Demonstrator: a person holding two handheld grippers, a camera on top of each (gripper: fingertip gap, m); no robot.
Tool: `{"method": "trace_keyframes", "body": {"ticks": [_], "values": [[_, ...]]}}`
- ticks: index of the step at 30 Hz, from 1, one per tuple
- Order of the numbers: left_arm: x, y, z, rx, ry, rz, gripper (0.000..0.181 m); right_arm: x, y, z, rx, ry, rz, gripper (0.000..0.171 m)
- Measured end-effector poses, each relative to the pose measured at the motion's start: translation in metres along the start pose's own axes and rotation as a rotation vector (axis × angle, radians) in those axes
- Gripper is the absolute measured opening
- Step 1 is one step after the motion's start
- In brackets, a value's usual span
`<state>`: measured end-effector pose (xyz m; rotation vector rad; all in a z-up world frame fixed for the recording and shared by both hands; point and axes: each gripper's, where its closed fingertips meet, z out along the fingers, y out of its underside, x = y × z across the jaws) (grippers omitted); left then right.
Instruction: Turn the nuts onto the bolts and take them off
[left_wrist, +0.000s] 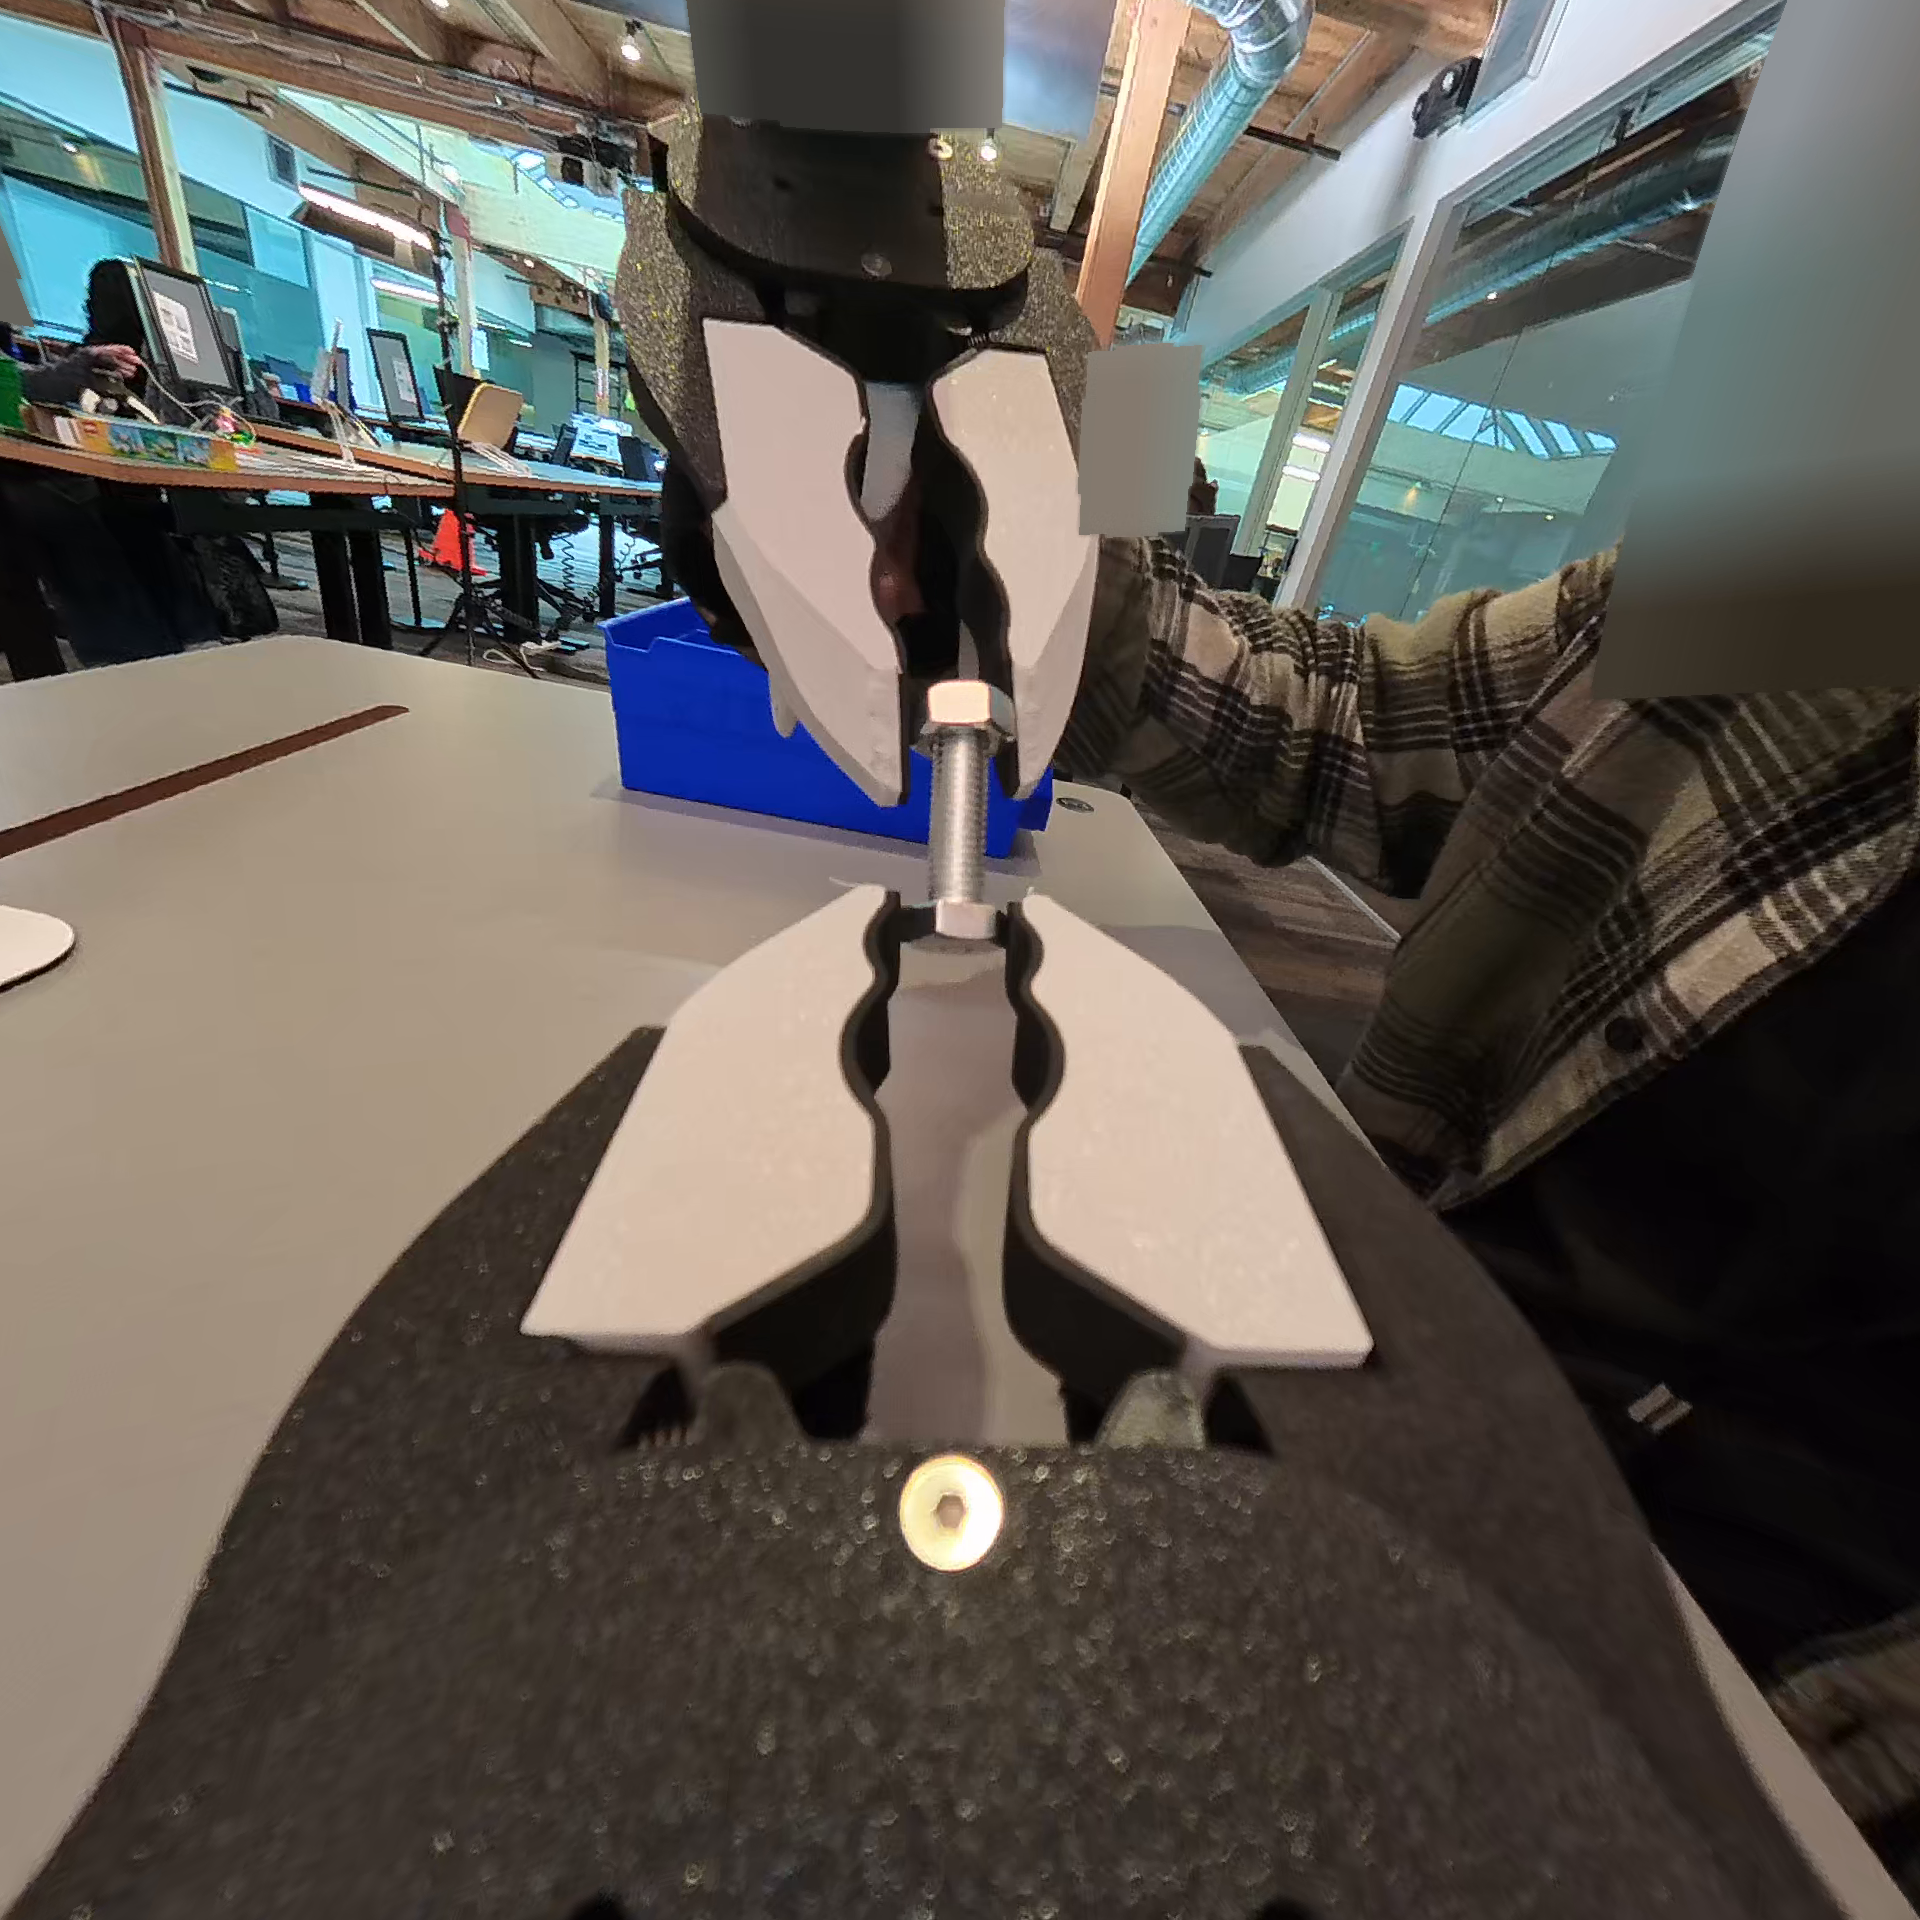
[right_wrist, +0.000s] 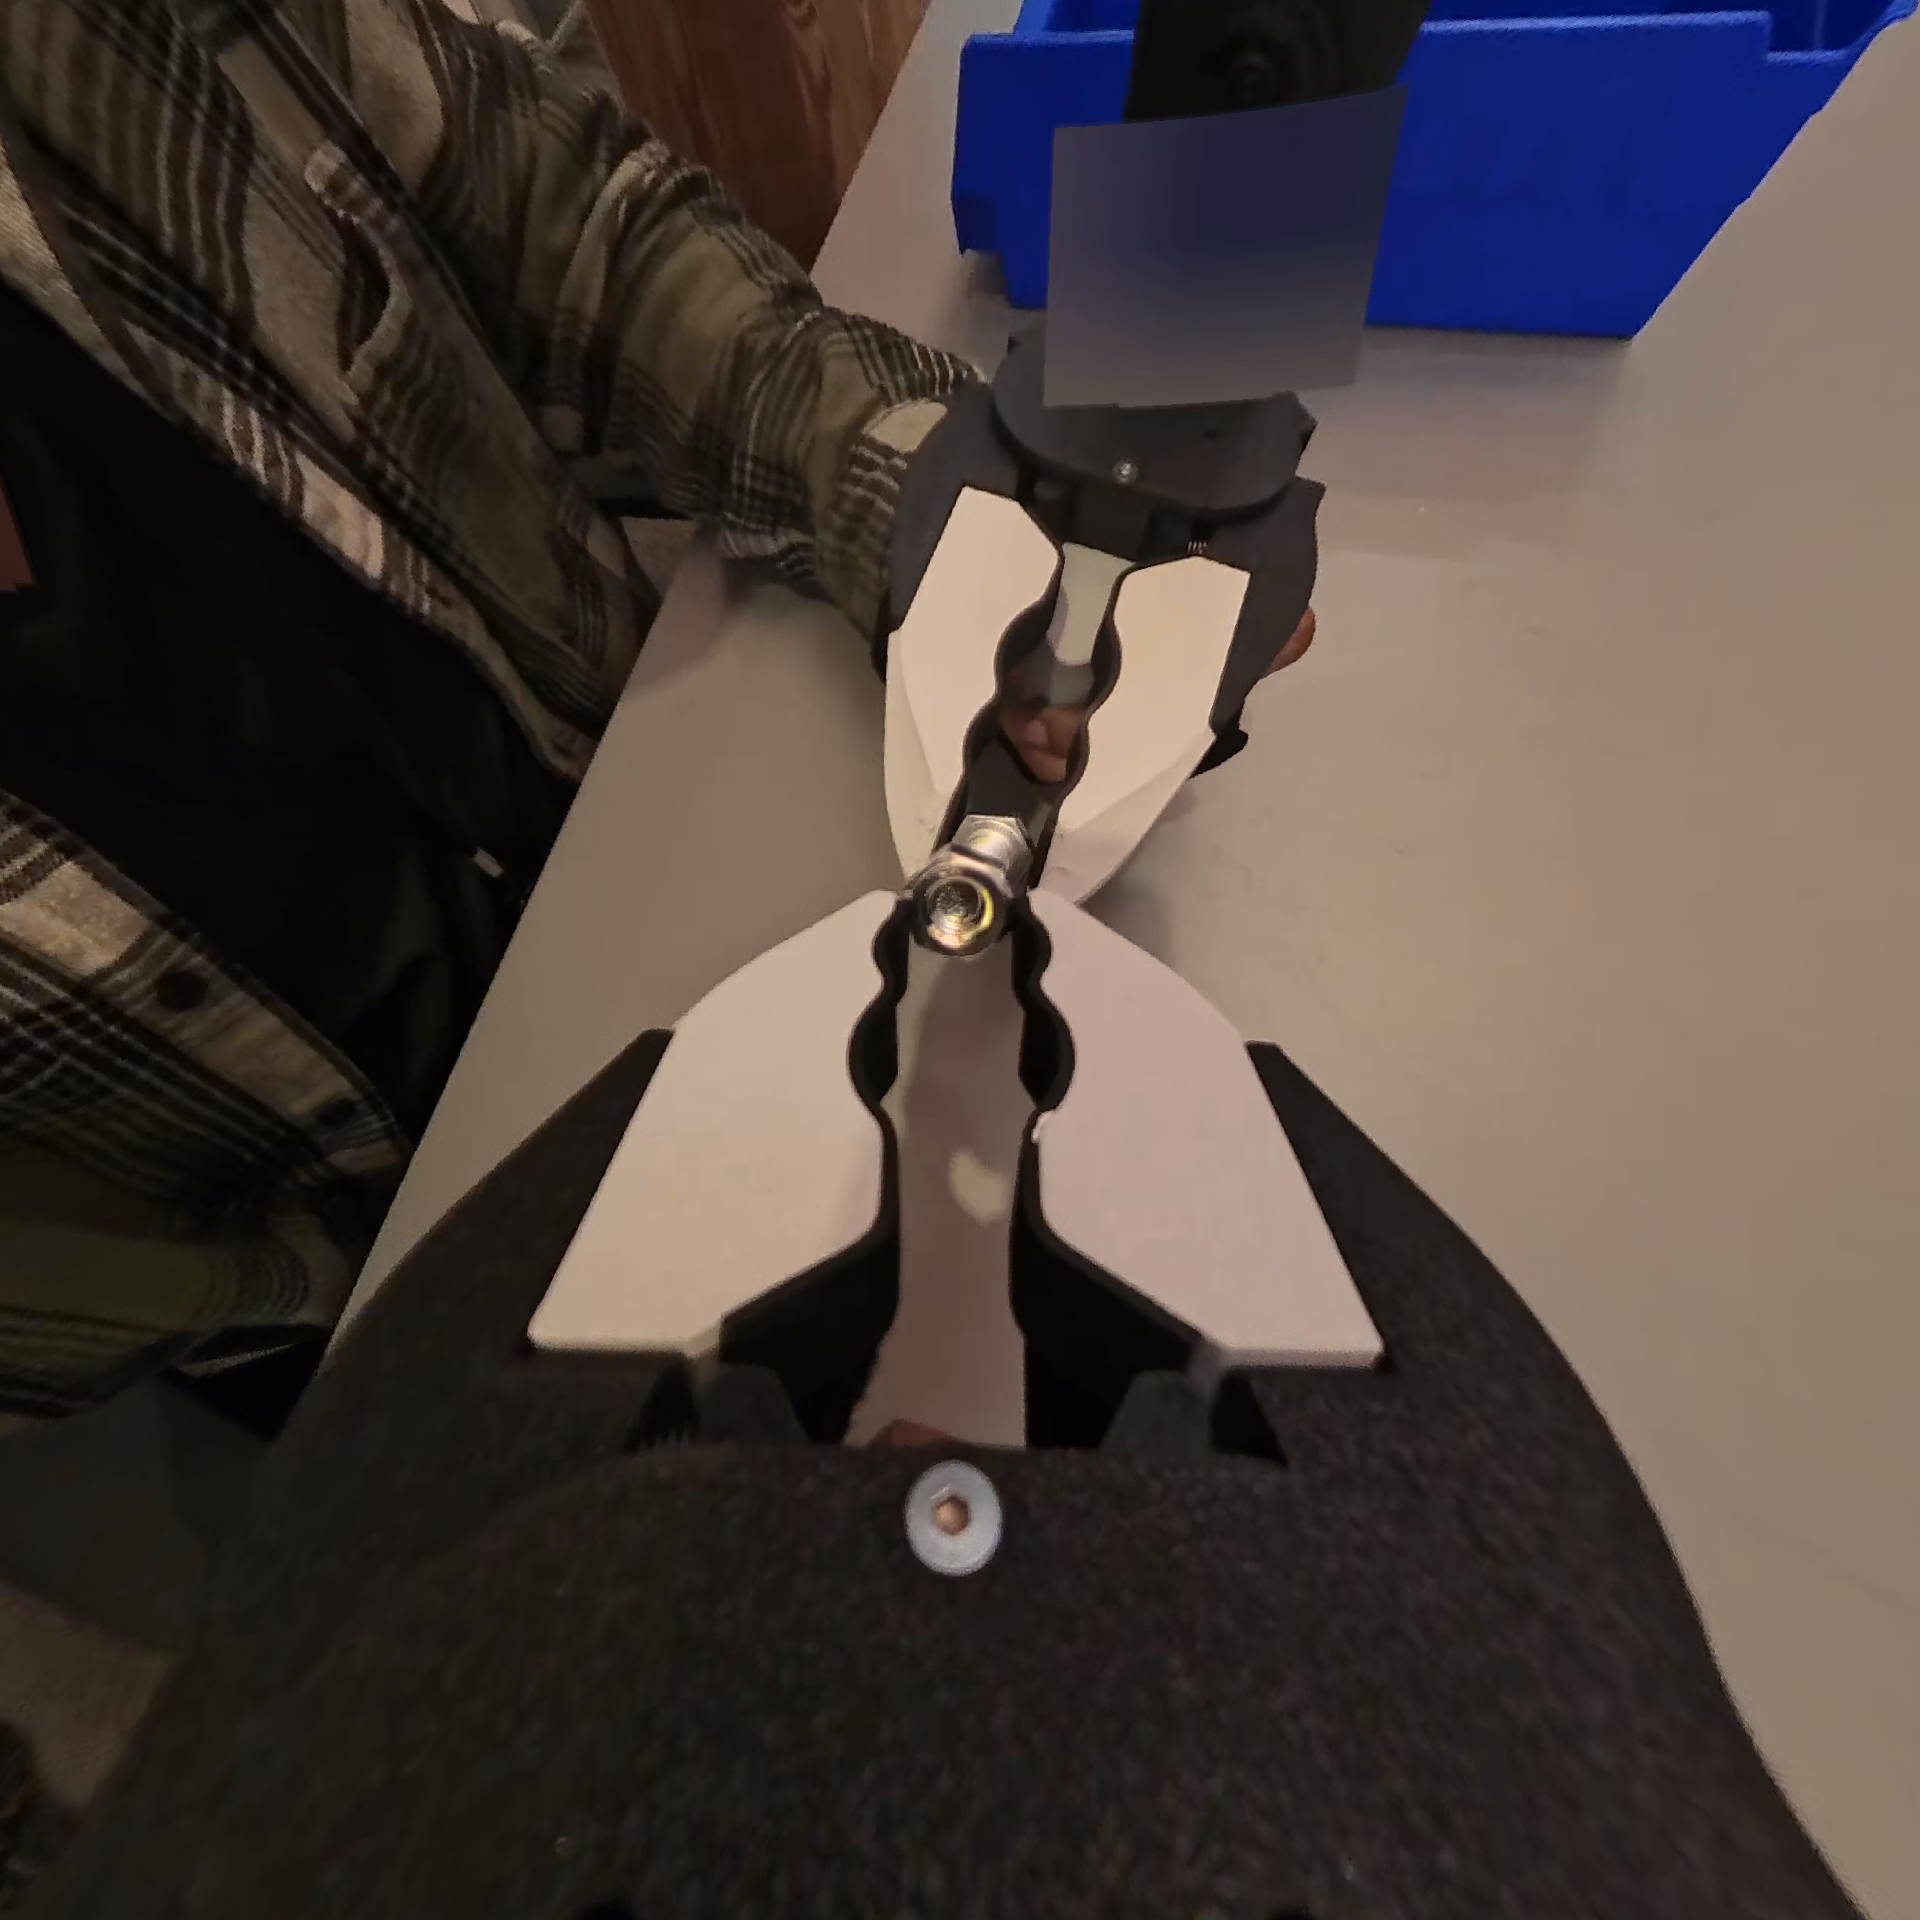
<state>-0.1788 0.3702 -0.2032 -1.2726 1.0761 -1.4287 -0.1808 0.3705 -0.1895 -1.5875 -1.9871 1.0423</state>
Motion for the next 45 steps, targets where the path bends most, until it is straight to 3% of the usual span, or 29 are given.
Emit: {"method": "trace_keyframes", "body": {"ticks": [21,31,35,41,45], "values": [[0.001,-0.010,-0.002,0.073,0.007,-0.012,0.019,-0.002,-0.009,0.002,0.033,-0.020,0.028,0.018],[-0.005,0.000,-0.003,-0.012,-0.049,0.053,0.018,-0.001,0.003,-0.002,0.039,-0.053,0.159,0.018],[-0.018,0.006,-0.009,-0.062,-0.111,0.063,0.019,0.013,0.034,-0.006,0.069,0.042,0.293,0.018],[-0.037,0.003,-0.024,-0.060,-0.200,0.068,0.019,0.018,0.135,0.027,-0.201,0.103,0.559,0.018],[-0.037,0.005,-0.022,-0.068,-0.210,0.089,0.019,0.020,0.162,0.040,-0.349,0.125,0.542,0.018]]}}
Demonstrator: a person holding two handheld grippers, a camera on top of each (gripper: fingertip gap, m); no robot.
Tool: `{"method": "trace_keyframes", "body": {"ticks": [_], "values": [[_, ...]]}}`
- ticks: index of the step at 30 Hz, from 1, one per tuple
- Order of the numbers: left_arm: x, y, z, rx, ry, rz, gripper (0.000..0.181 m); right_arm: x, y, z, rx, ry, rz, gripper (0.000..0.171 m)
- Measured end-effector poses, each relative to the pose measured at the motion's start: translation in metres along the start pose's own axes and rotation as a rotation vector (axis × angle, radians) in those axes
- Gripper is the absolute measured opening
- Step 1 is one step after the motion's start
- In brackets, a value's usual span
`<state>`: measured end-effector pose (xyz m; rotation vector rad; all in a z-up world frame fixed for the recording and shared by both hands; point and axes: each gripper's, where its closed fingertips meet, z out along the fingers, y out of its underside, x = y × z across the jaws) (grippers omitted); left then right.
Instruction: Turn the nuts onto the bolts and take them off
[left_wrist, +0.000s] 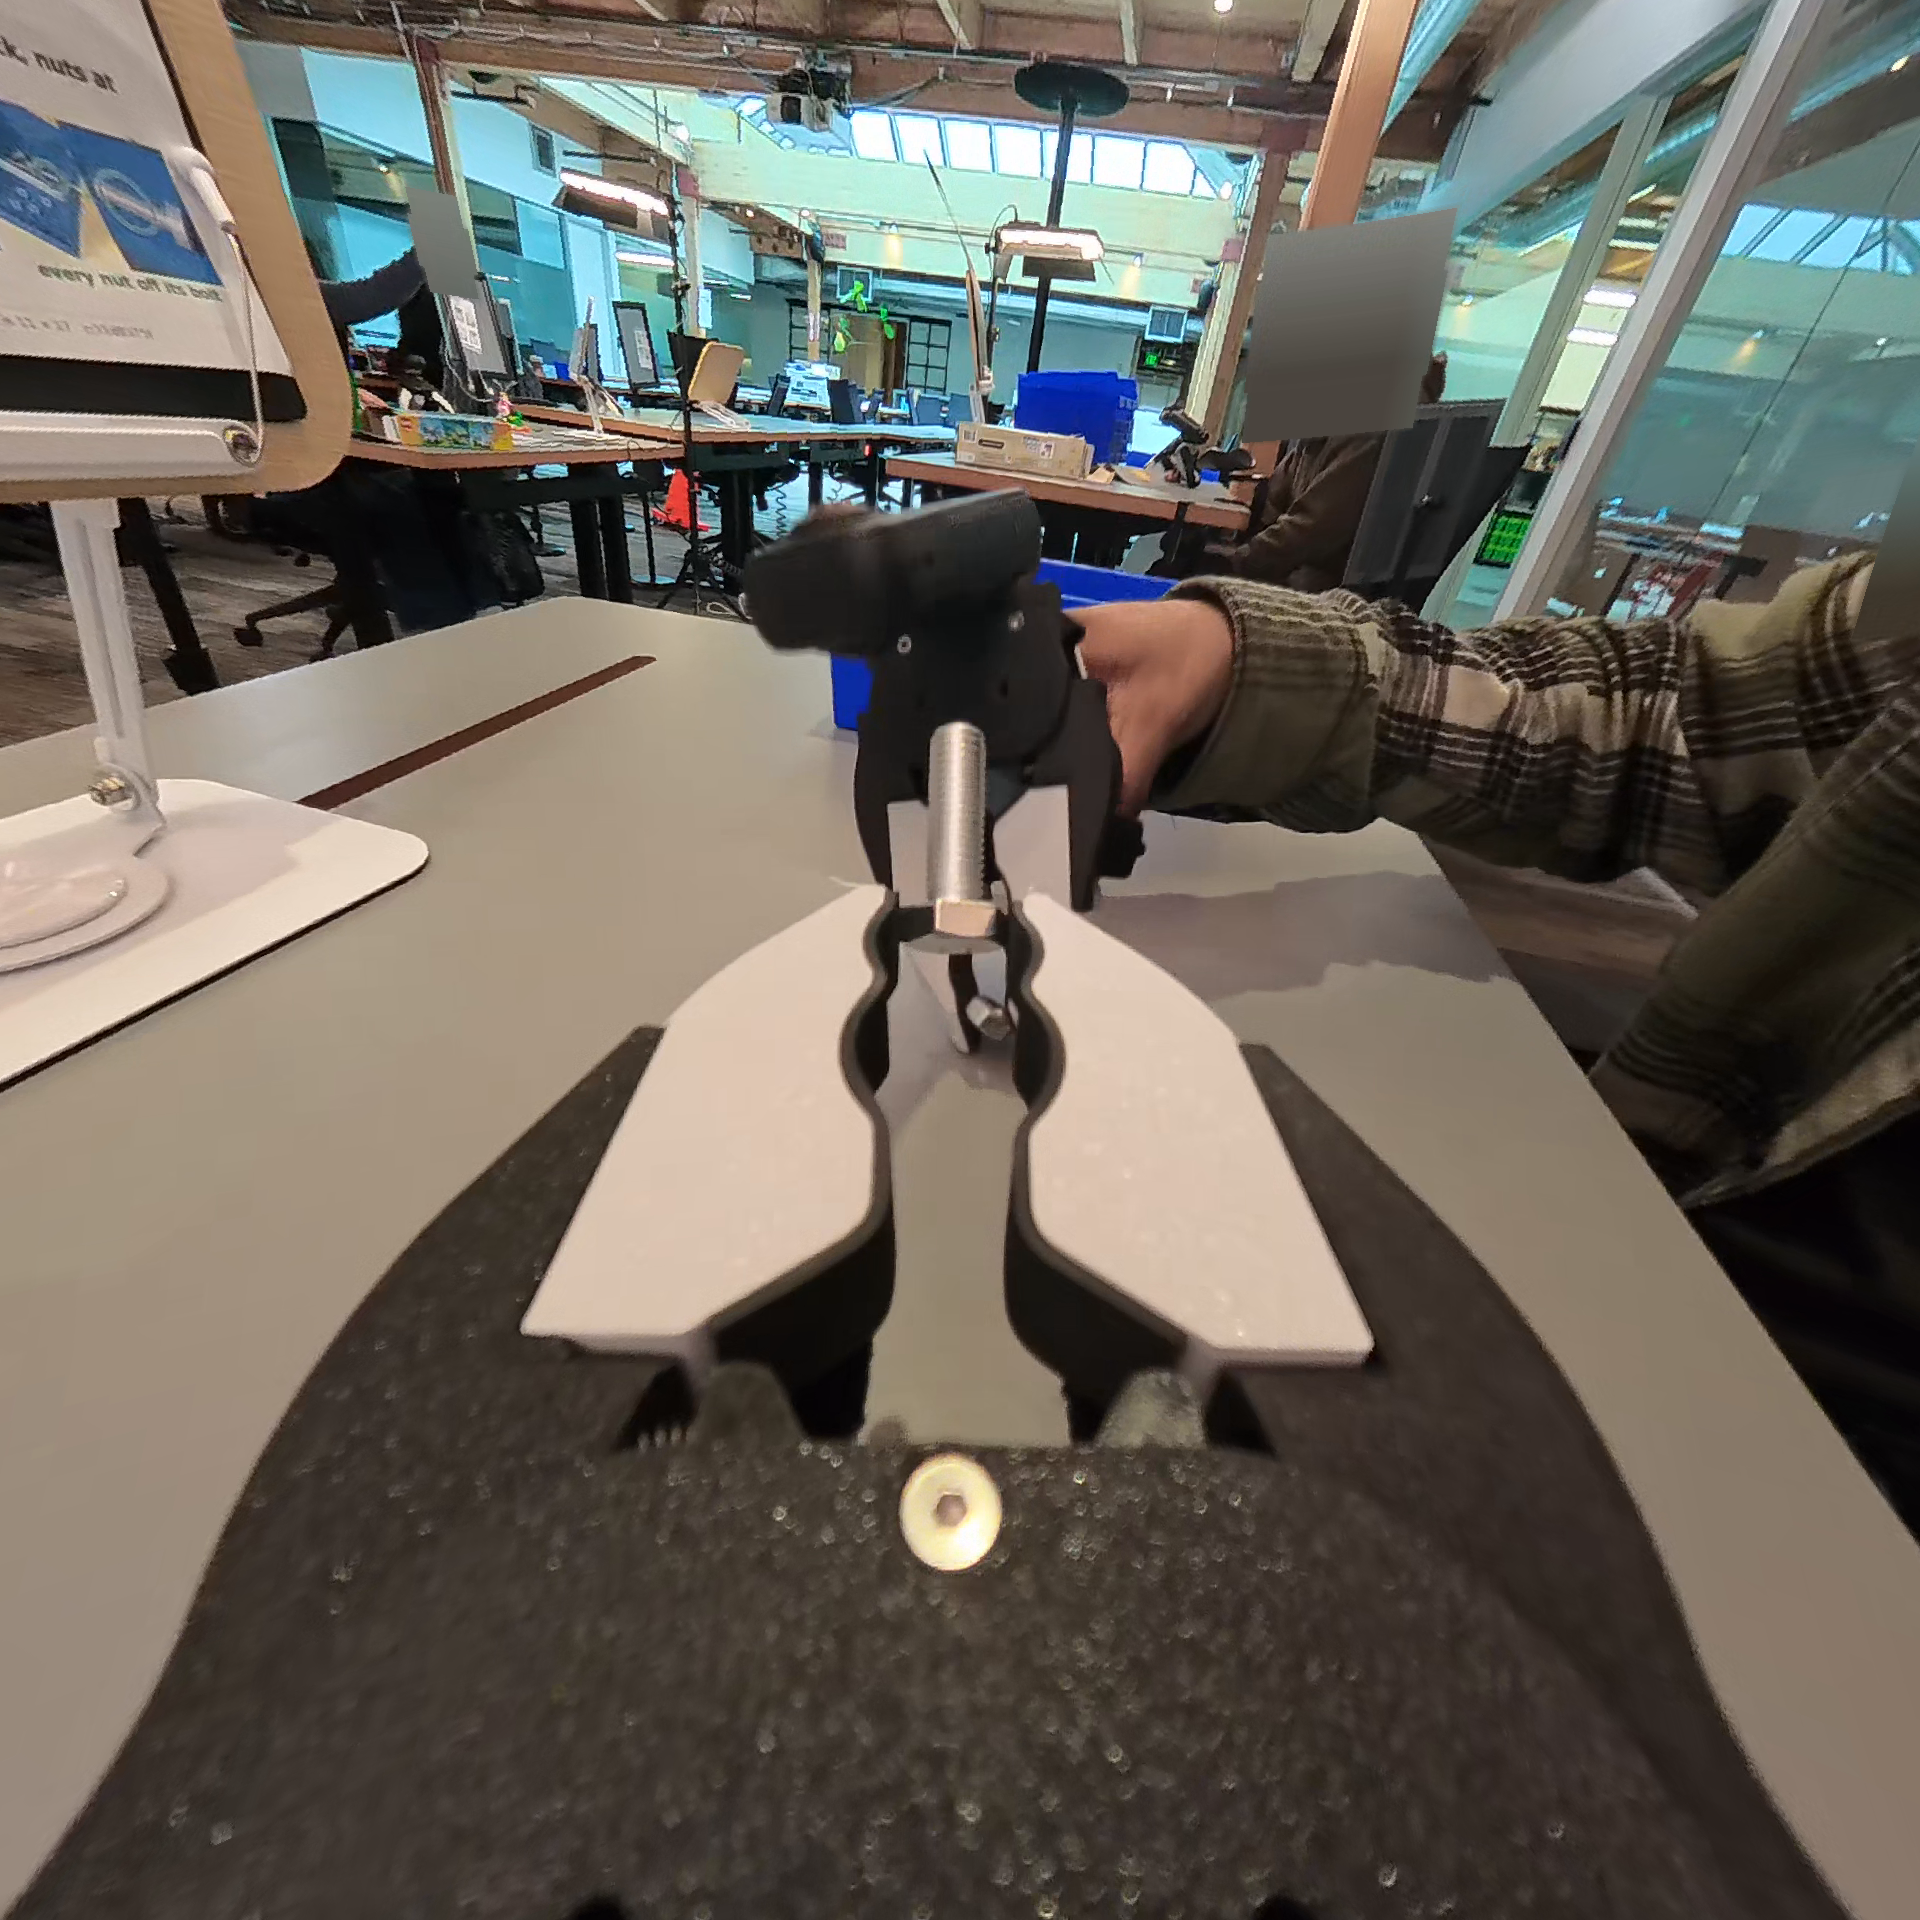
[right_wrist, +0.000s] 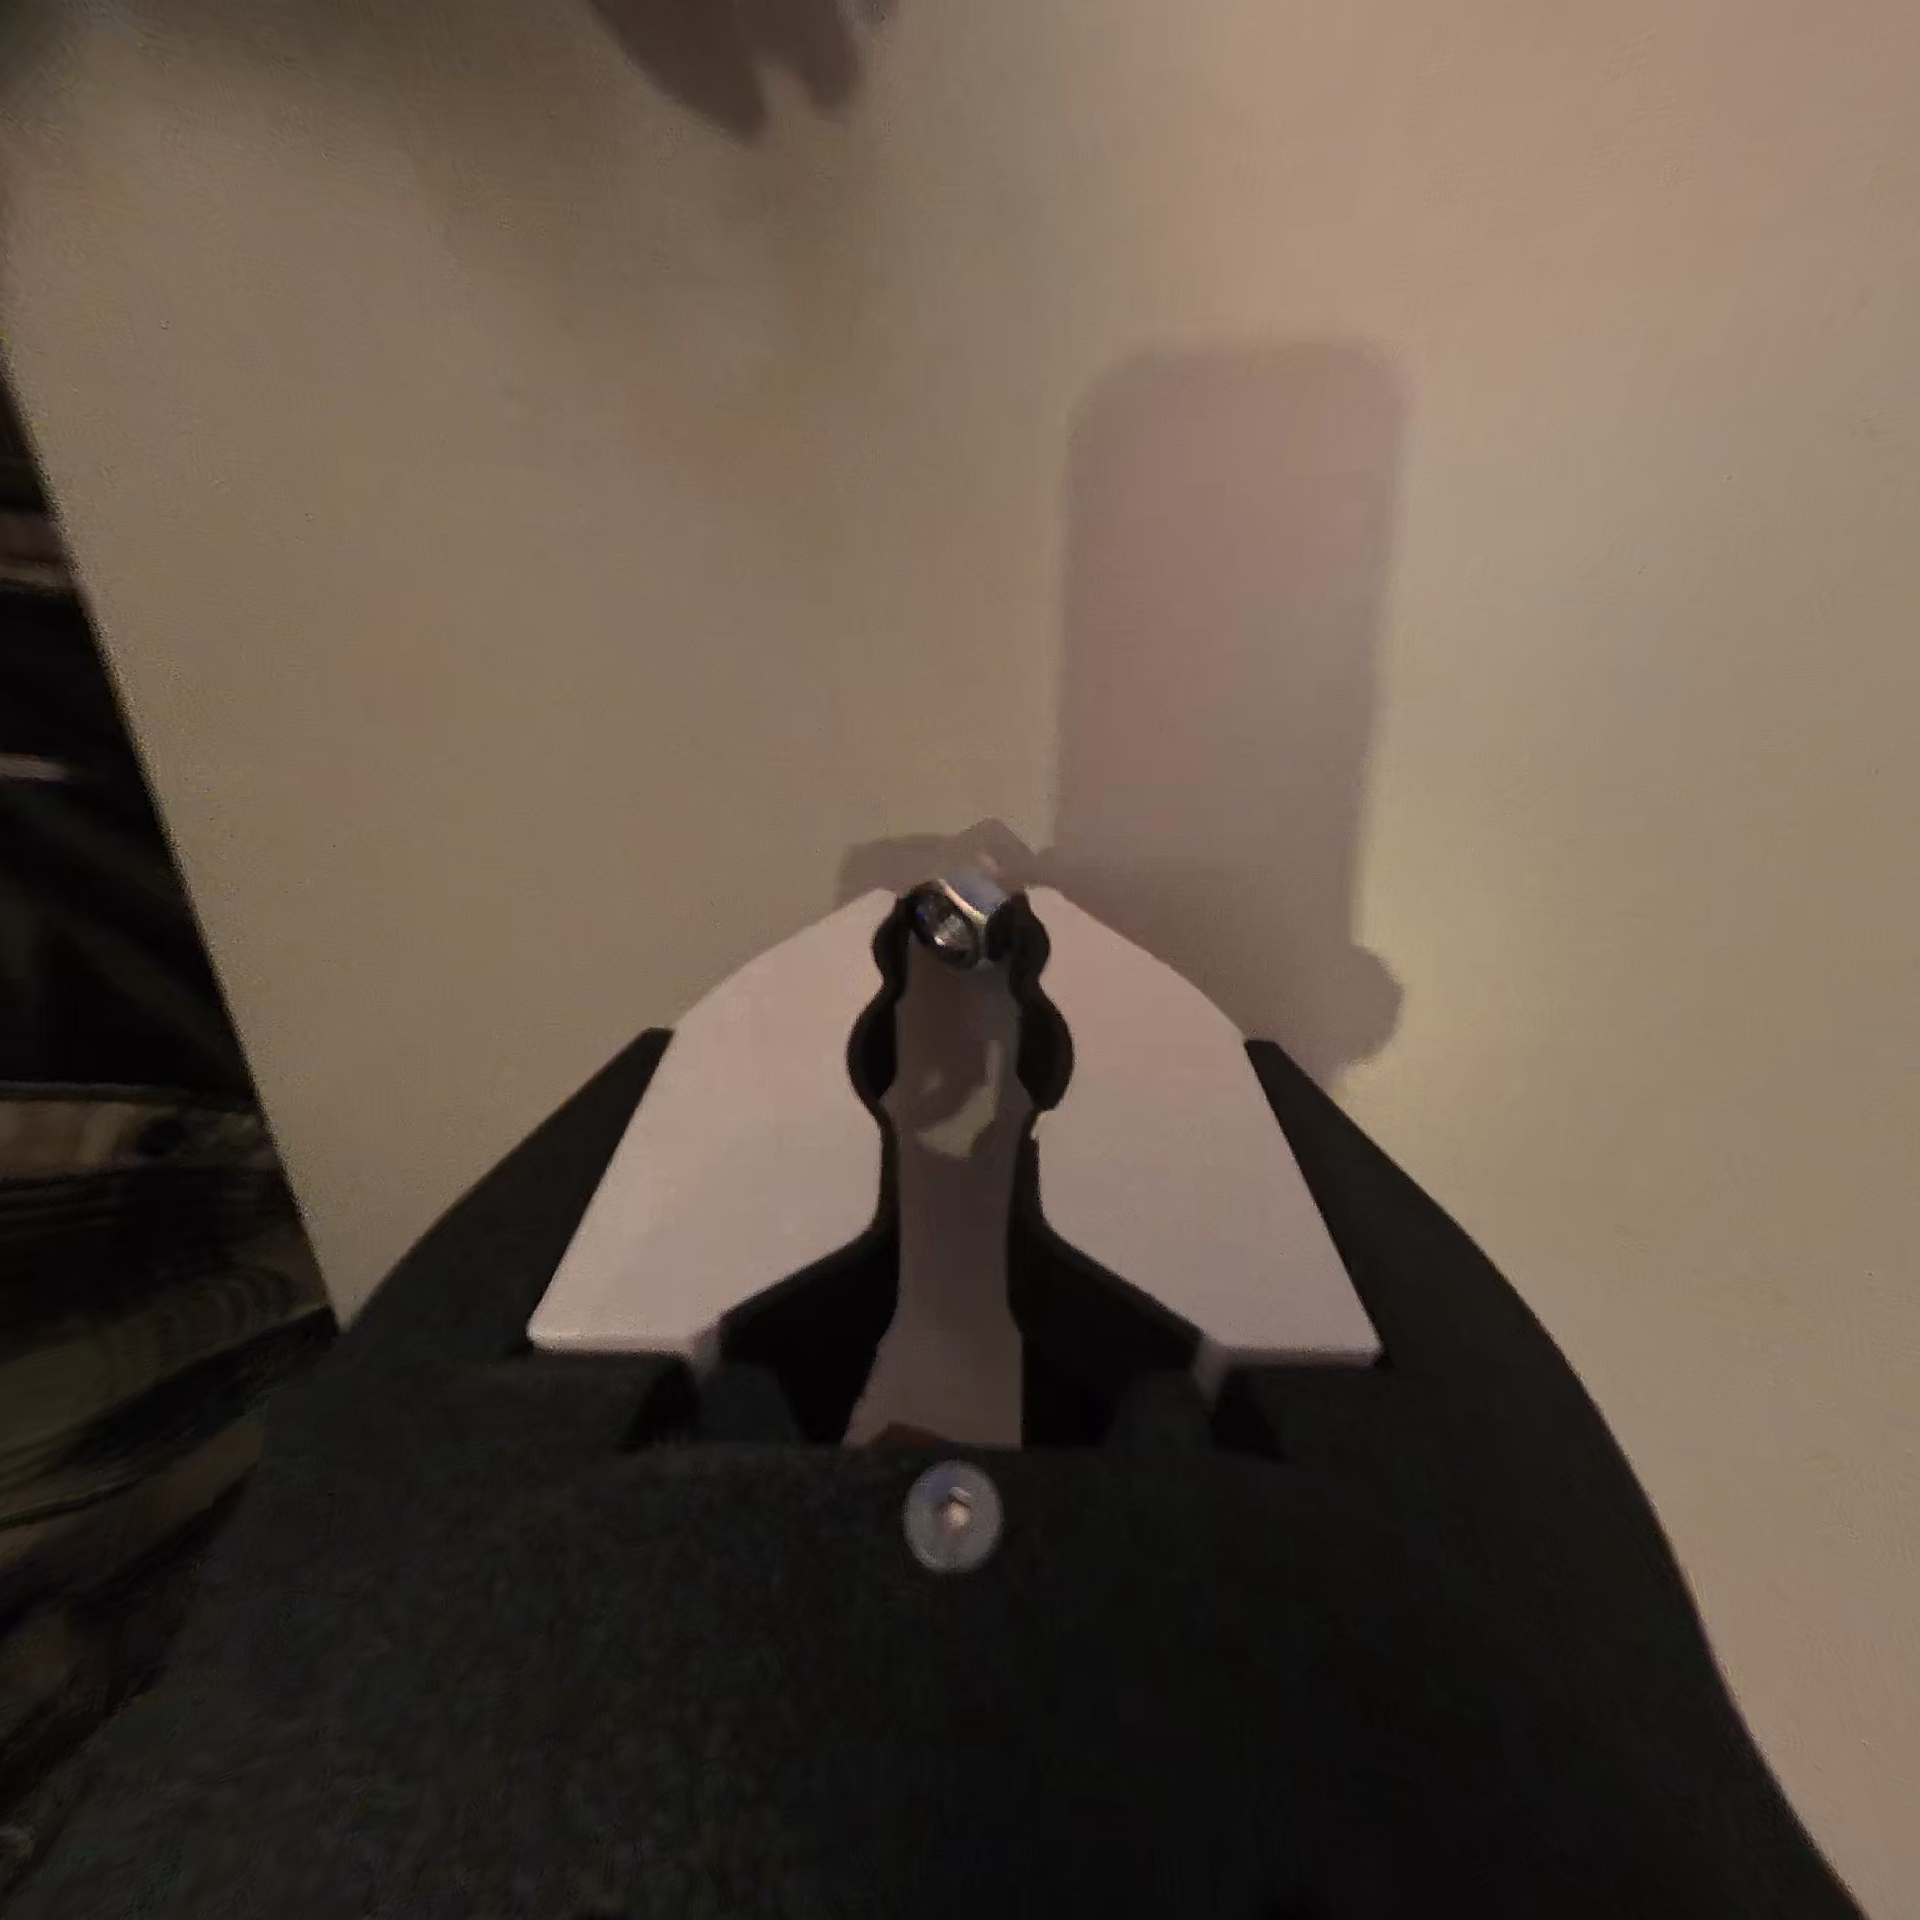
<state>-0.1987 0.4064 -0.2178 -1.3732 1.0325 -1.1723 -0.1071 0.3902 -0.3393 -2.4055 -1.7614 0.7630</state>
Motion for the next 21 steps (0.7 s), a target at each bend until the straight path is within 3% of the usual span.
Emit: {"method": "trace_keyframes", "body": {"ticks": [21], "values": [[-0.0012,0.0055,0.0038,-0.010,-0.013,0.005,0.019,0.0052,-0.0055,0.0039,0.153,0.227,-0.239,0.018]]}}
